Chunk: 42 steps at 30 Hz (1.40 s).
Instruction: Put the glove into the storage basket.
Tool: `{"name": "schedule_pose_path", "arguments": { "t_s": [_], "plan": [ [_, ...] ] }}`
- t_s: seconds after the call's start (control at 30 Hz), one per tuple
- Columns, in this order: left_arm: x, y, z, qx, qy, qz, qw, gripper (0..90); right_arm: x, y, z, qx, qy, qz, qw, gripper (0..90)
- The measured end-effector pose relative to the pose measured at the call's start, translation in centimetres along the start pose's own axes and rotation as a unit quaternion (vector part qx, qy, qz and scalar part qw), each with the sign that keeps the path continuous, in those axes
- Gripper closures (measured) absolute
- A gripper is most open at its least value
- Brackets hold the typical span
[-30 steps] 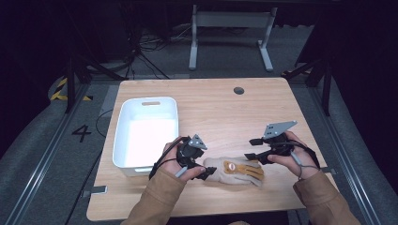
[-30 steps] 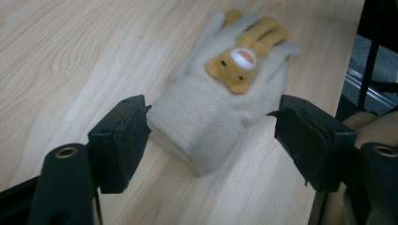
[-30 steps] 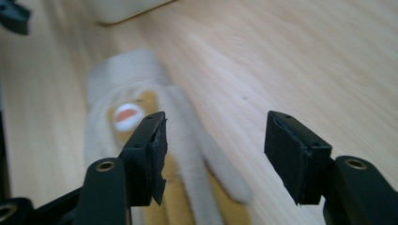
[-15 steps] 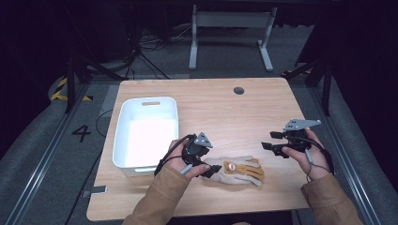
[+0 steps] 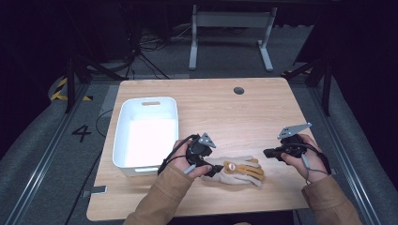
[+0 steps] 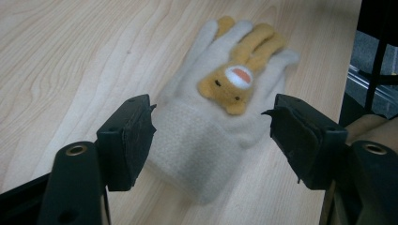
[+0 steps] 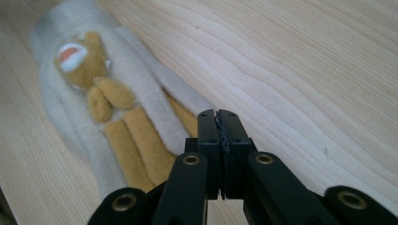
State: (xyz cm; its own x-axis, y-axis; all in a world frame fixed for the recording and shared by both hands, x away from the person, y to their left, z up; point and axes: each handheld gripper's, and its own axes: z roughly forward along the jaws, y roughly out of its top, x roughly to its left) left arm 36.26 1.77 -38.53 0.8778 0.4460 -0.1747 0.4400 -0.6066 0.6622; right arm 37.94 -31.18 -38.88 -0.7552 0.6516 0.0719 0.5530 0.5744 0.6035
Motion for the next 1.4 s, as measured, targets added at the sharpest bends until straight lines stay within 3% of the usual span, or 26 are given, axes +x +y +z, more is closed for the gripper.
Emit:
{"name": "schedule_pose_path", "arguments": {
  "t_s": [0.13,0.17,0.27,0.37,0.5,0.6,0.63,0.7,0.77,0.9,0.93,0.97,1.0,1.03,1.1,1.27,1.3,1.33,1.4],
  "plan": [
    [0.1,0.0,0.2,0.006,-0.002,0.0,1.0,30.8,0.2,-0.1,0.2,0.004,0.013,-0.004,0.9999,89.9],
    [0.2,0.0,0.3,0.006,-0.003,0.0,1.0,30.8,0.5,-0.2,0.4,0.01,0.027,-0.012,0.9995,89.9],
    [0.2,0.1,0.3,0.005,-0.003,0.0,1.0,30.9,0.9,-0.2,0.6,0.014,0.035,-0.027,0.9989,89.9],
    [0.2,0.3,0.5,0.008,-0.003,0.003,1.0,31.2,2.0,-0.4,0.9,0.019,0.051,-0.062,0.9966,90.0],
    [0.2,0.6,1.0,0.011,-0.006,0.004,0.9999,30.8,2.7,-0.4,1.1,0.027,0.06,-0.074,0.995,90.0],
    [0.3,0.9,1.5,0.01,-0.015,0.002,0.9998,29.8,3.7,-0.6,1.5,0.034,0.093,-0.097,0.9904,90.0],
    [0.3,0.9,1.5,0.01,-0.015,0.002,0.9998,29.8,3.7,-0.6,1.5,0.034,0.093,-0.097,0.9904,90.0],
    [0.2,1.0,1.7,0.013,-0.015,0.004,0.9998,29.8,4.5,-0.6,1.8,0.036,0.117,-0.117,0.9856,90.0],
    [0.2,1.0,1.8,0.014,-0.014,0.006,0.9998,29.8,4.7,-0.7,1.9,0.04,0.121,-0.12,0.9846,90.0],
    [0.2,1.1,1.9,0.016,-0.014,0.007,0.9997,29.9,5.4,-1.0,3.2,0.068,0.136,-0.139,0.9785,90.0],
    [0.2,1.1,1.9,0.017,-0.014,0.007,0.9997,29.7,5.8,-1.2,3.8,0.082,0.151,-0.149,0.9737,90.0],
    [0.2,1.1,1.9,0.019,-0.014,0.006,0.9997,29.7,5.8,-1.2,3.8,0.082,0.151,-0.149,0.9737,90.0],
    [0.2,1.1,1.9,0.019,-0.014,0.006,0.9997,29.1,6.2,-1.3,4.4,0.097,0.158,-0.163,0.9691,90.0],
    [0.2,1.0,1.9,0.018,-0.014,0.006,0.9997,28.9,6.3,-1.3,4.6,0.1,0.16,-0.163,0.9684,90.0],
    [0.3,1.0,1.9,0.017,-0.014,0.006,0.9997,28.0,6.4,-1.3,5.1,0.107,0.152,-0.167,0.9683,90.0],
    [0.3,0.9,1.9,0.018,-0.015,0.009,0.9997,25.0,6.2,-1.3,5.3,0.103,0.134,-0.159,0.9727,90.0],
    [0.3,0.9,2.0,0.024,-0.018,0.01,0.9995,24.9,5.8,-1.3,5.3,0.092,0.116,-0.157,0.9764,90.0],
    [0.3,0.9,2.0,0.024,-0.018,0.01,0.9995,24.7,5.8,-1.3,5.3,0.092,0.116,-0.157,0.9764,90.0],
    [0.3,0.9,2.1,0.025,-0.018,0.008,0.9995,23.8,5.4,-1.4,5.5,0.085,0.098,-0.146,0.9807,90.0]
  ]
}}
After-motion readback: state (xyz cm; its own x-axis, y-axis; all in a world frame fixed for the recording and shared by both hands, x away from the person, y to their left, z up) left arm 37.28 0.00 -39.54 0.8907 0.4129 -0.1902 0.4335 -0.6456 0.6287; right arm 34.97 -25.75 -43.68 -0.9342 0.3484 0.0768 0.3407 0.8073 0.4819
